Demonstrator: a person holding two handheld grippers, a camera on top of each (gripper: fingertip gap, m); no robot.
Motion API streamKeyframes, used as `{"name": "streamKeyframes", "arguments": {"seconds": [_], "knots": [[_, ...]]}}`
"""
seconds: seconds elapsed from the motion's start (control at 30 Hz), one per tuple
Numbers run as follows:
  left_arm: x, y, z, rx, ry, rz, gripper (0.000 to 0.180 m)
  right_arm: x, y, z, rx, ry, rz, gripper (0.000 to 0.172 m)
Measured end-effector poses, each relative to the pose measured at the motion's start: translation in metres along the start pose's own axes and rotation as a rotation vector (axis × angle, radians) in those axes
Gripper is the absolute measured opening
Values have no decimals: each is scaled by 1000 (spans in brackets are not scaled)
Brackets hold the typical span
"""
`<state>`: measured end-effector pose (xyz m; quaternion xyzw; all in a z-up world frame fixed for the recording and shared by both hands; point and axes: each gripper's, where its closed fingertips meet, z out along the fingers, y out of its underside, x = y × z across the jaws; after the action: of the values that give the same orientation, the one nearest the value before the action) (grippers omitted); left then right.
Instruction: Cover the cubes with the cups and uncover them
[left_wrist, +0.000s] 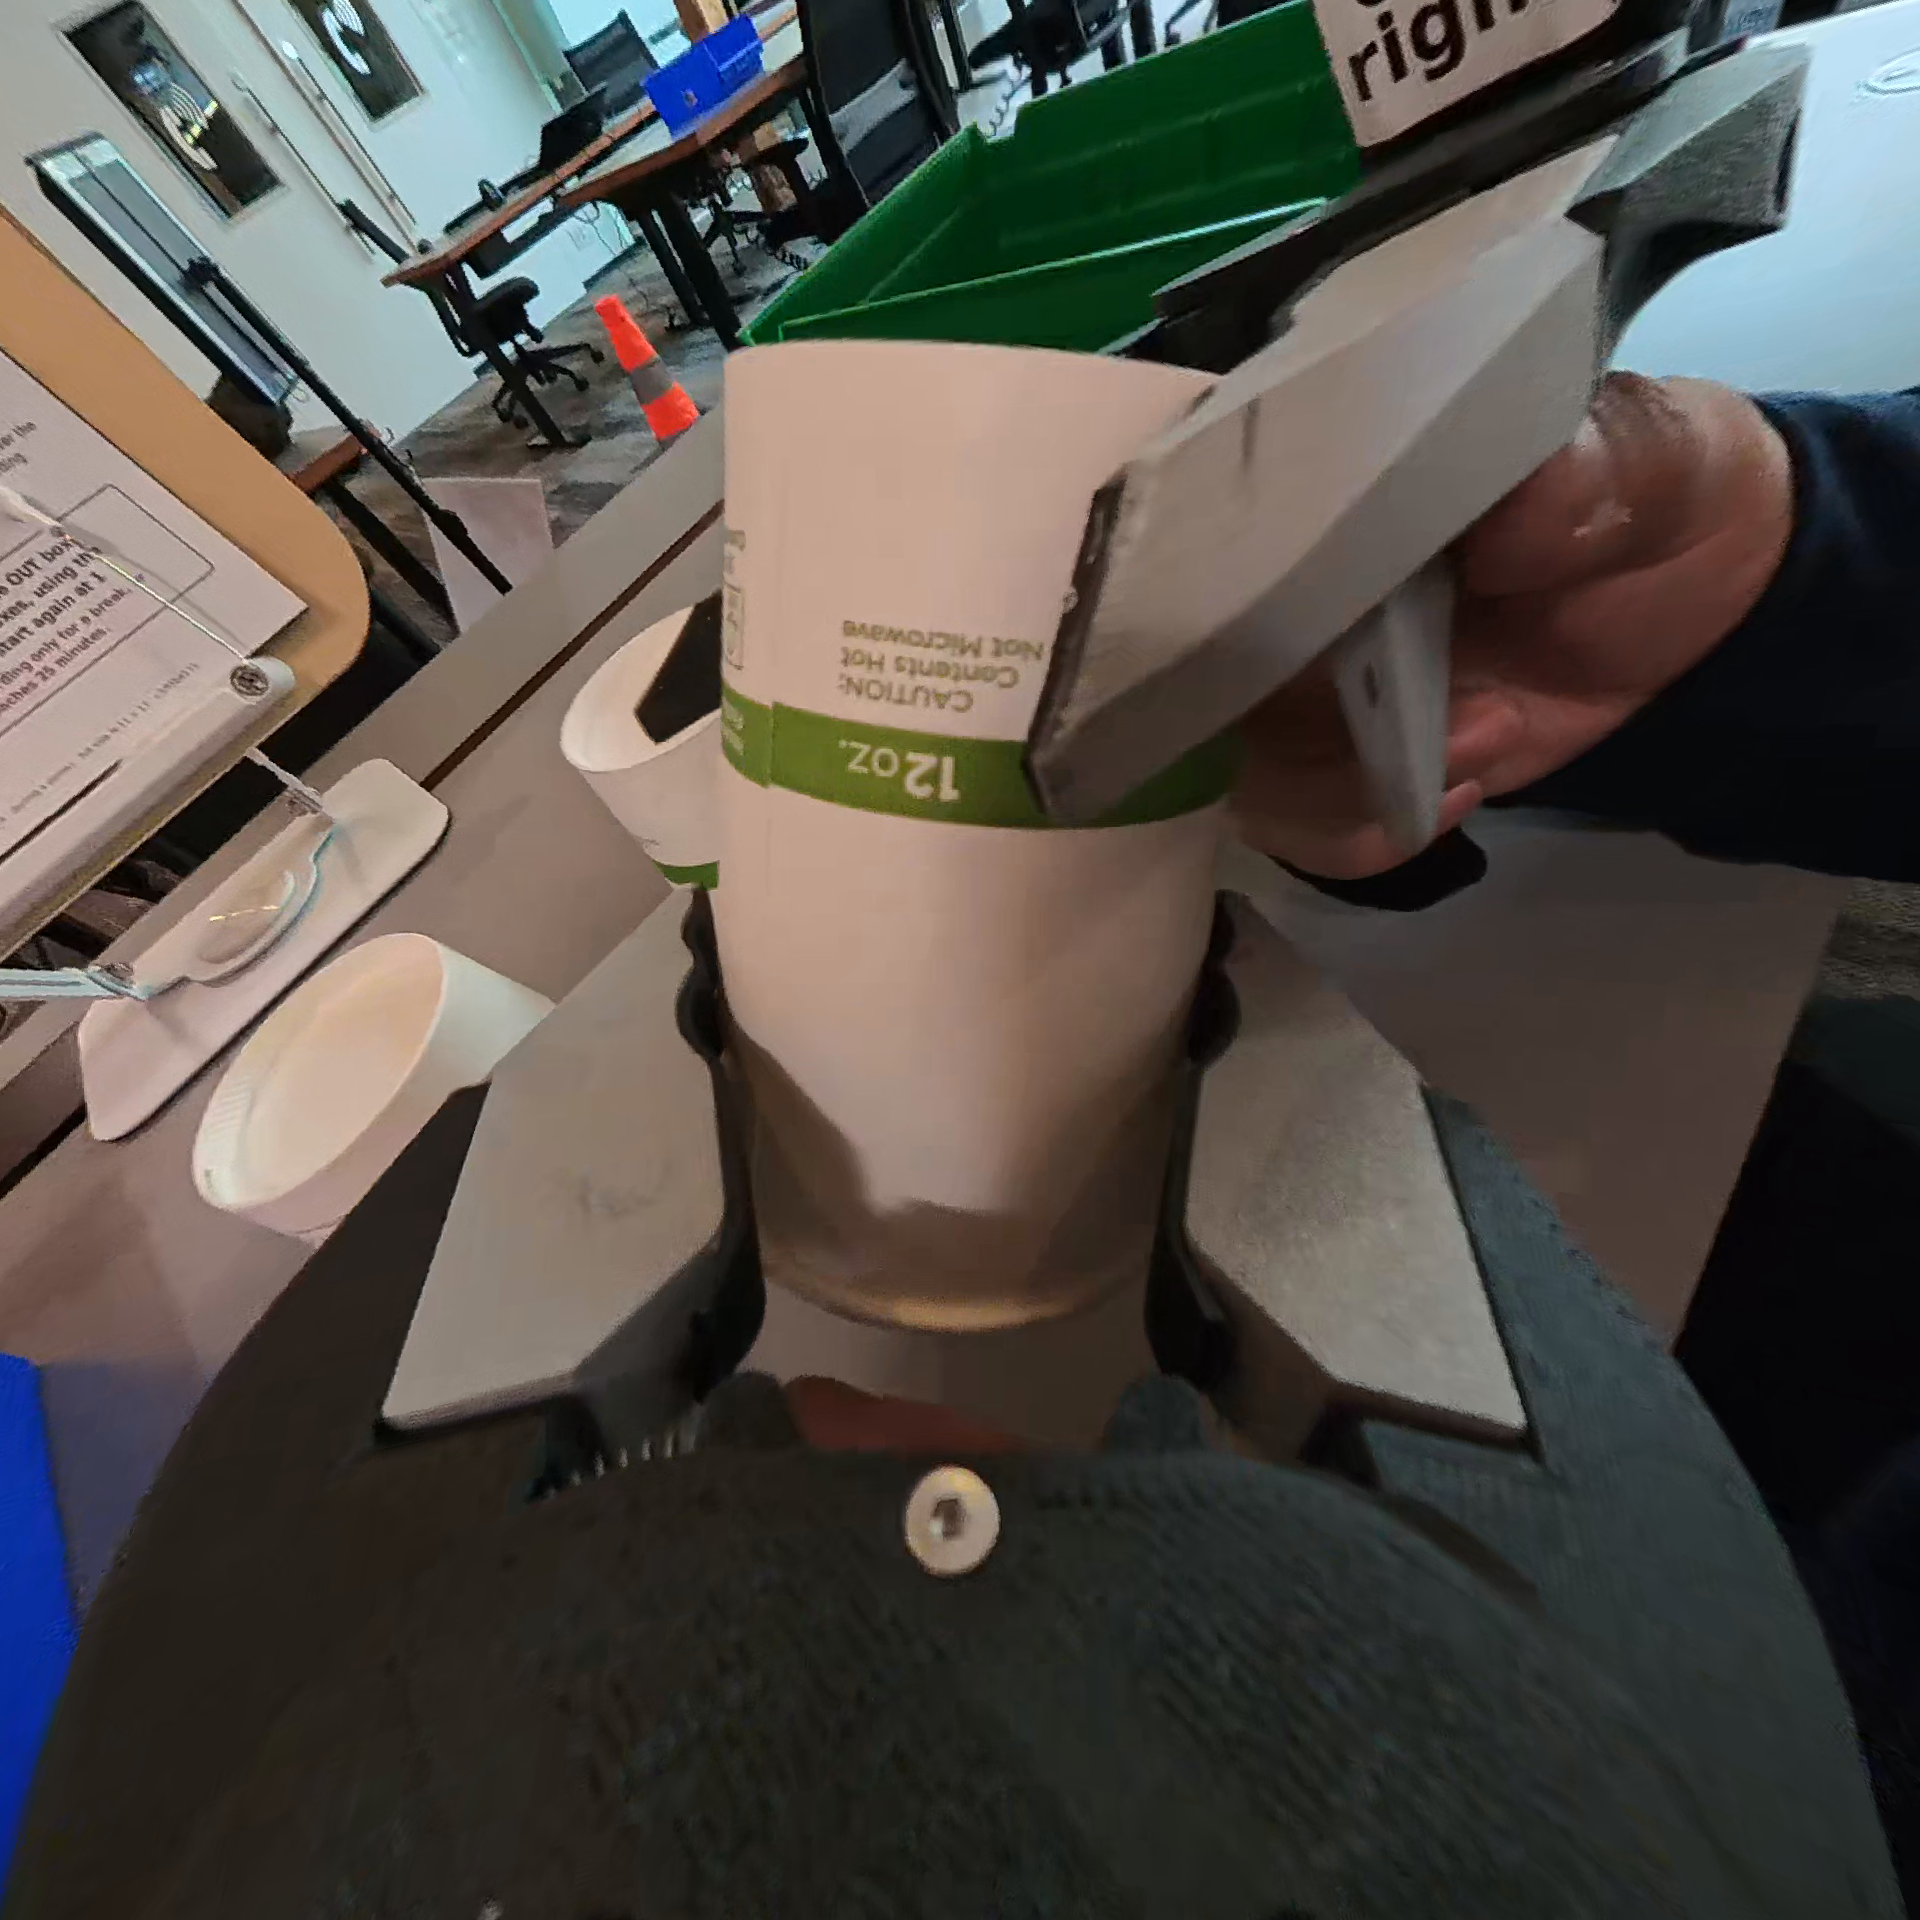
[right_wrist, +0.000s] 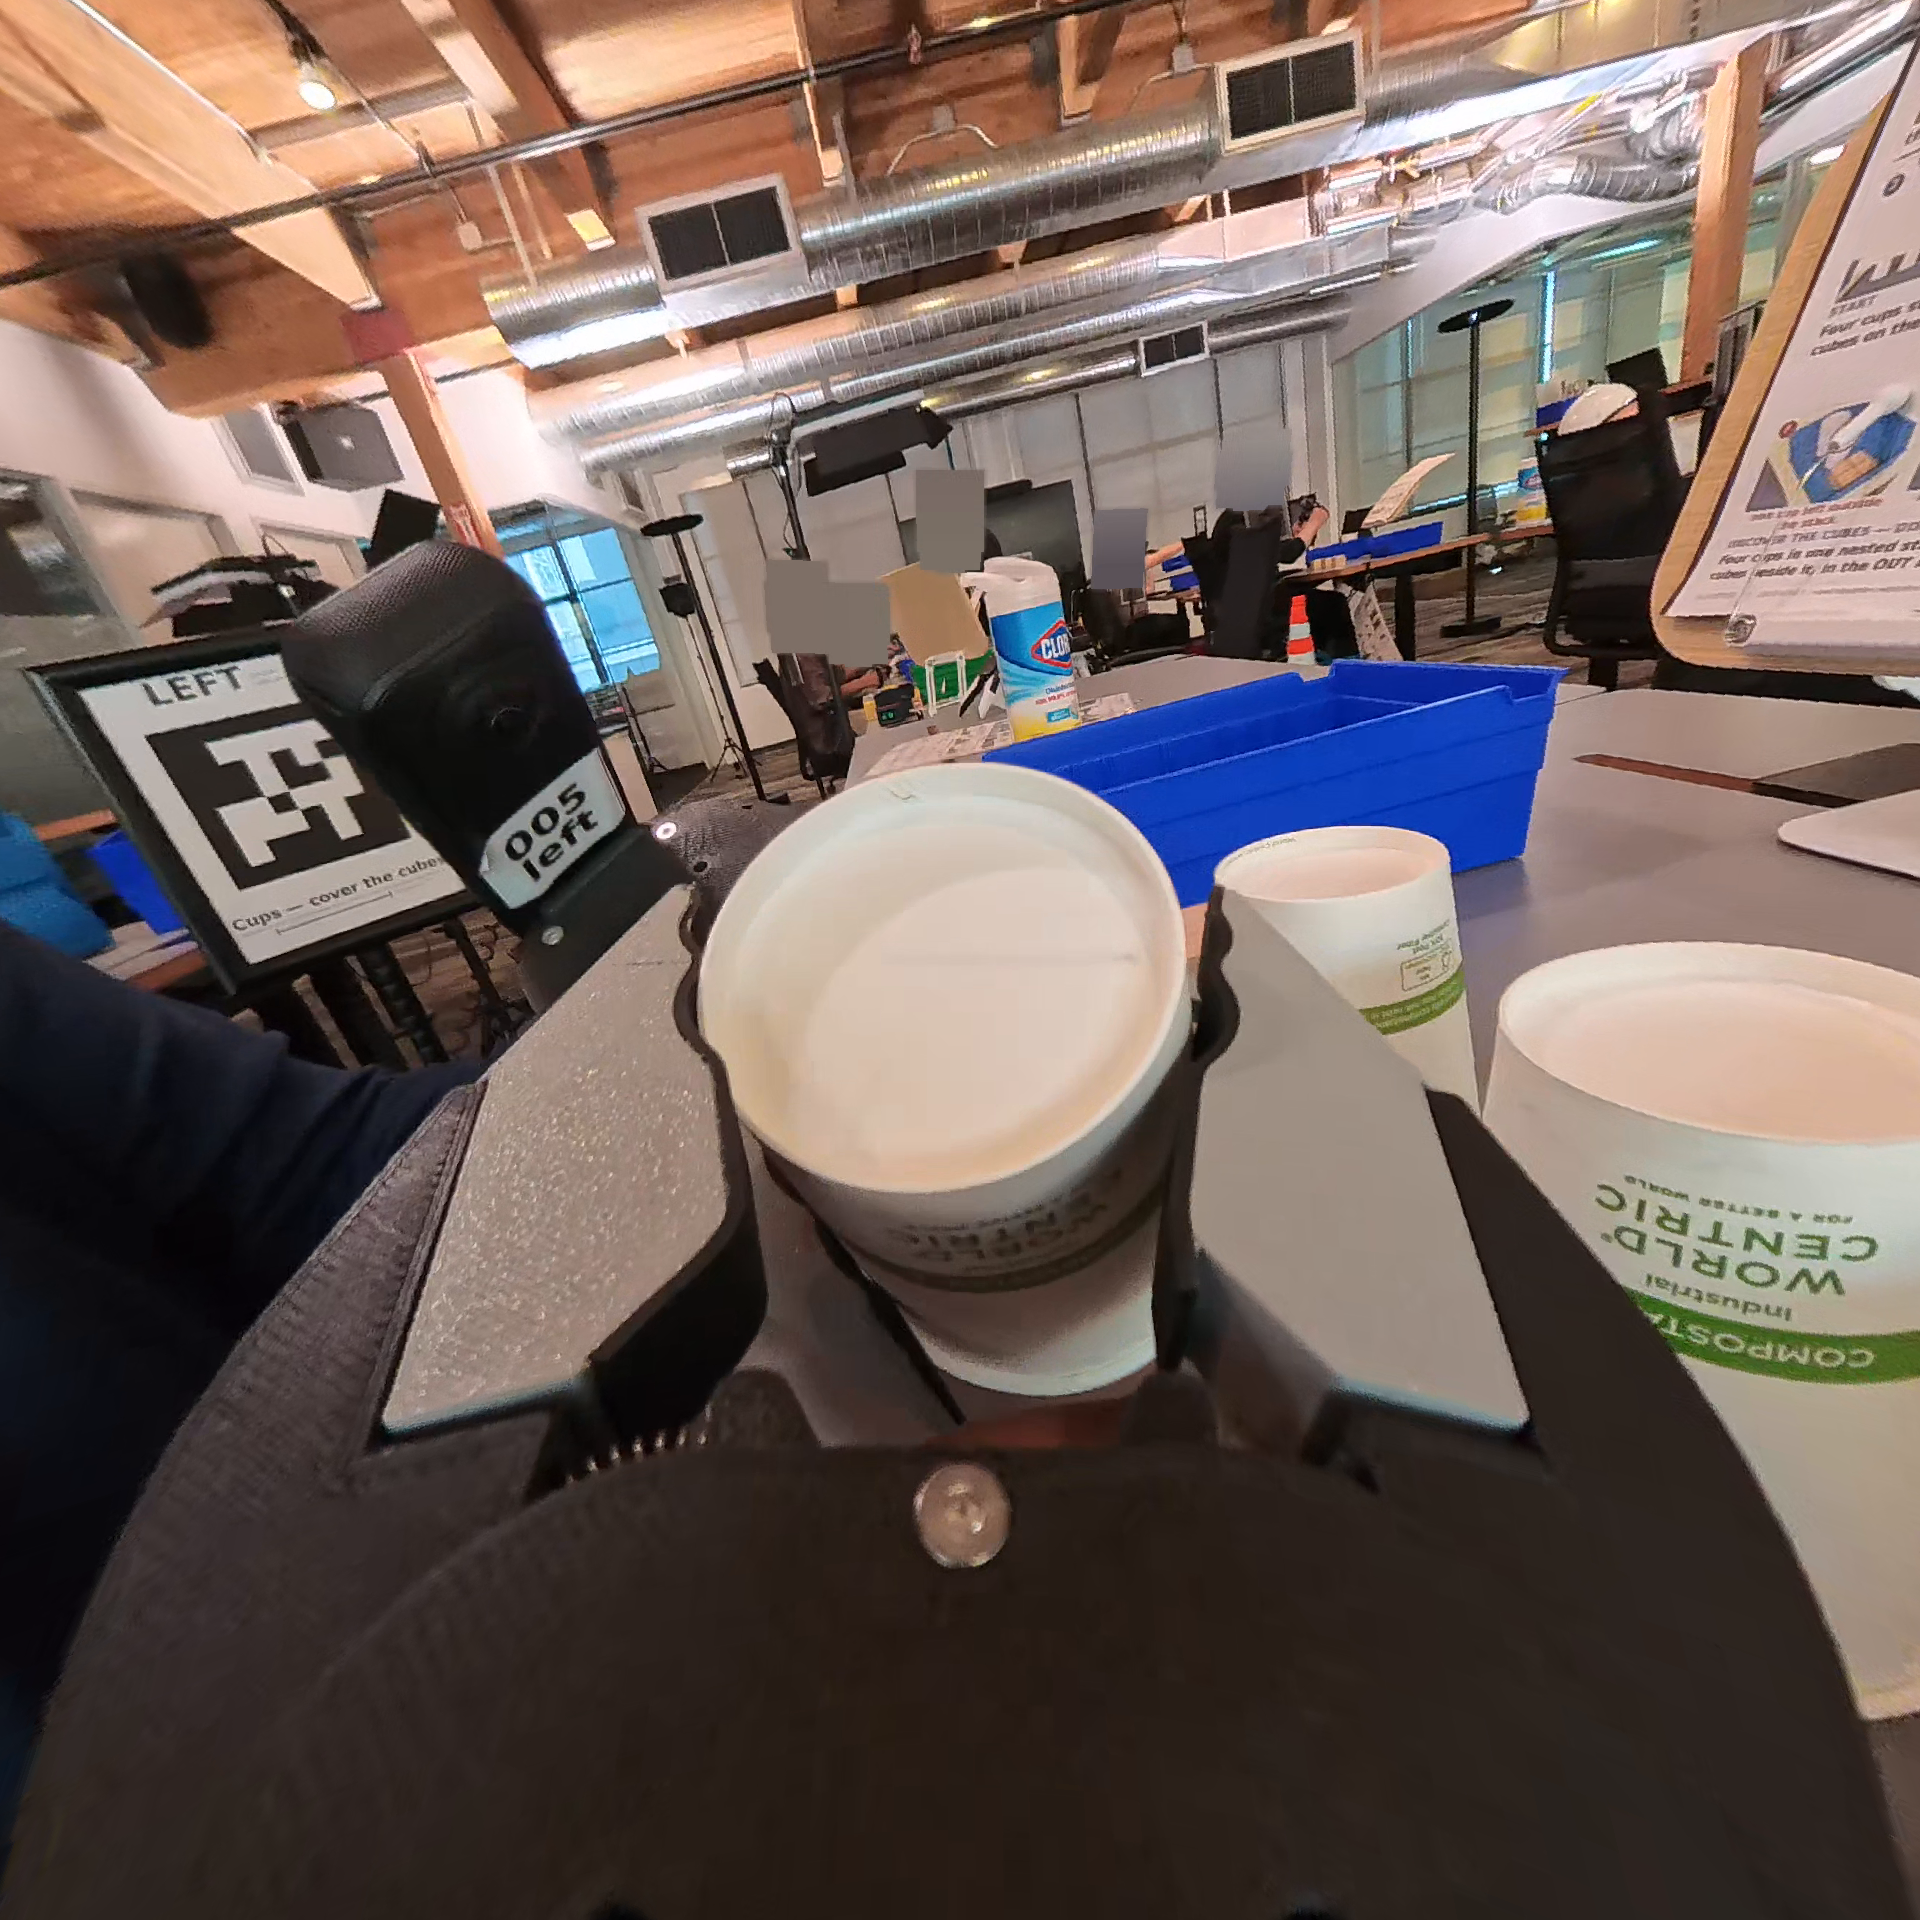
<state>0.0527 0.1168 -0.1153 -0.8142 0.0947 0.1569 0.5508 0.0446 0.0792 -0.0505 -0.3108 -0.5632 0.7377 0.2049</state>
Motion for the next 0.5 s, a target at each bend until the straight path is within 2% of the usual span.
{"name": "streamKeyframes", "arguments": {"seconds": [0.07, 0.13, 0.2, 0.3, 0.4, 0.5], "knots": [[-1, -4, -4, 22, -11, -4, 88, -4, -5, -1, 26, -9, -6, 91], [-14, -9, -14, 61, -77, -9, 90, -8, -16, -6, 89, -18, -26, 79], [-45, -15, -34, 124, -183, -46, 91, -6, -29, -15, 168, -1, -35, 68], [-112, -15, -77, 236, -380, -213, 92, 3, -39, -24, 228, 27, 6, 67], [-163, 10, -98, 266, -503, -362, 92, 5, -36, -22, 212, 30, 24, 66], [-183, 42, -85, 219, -523, -434, 92, 4, -29, -17, 171, 37, -3, 66]]}}
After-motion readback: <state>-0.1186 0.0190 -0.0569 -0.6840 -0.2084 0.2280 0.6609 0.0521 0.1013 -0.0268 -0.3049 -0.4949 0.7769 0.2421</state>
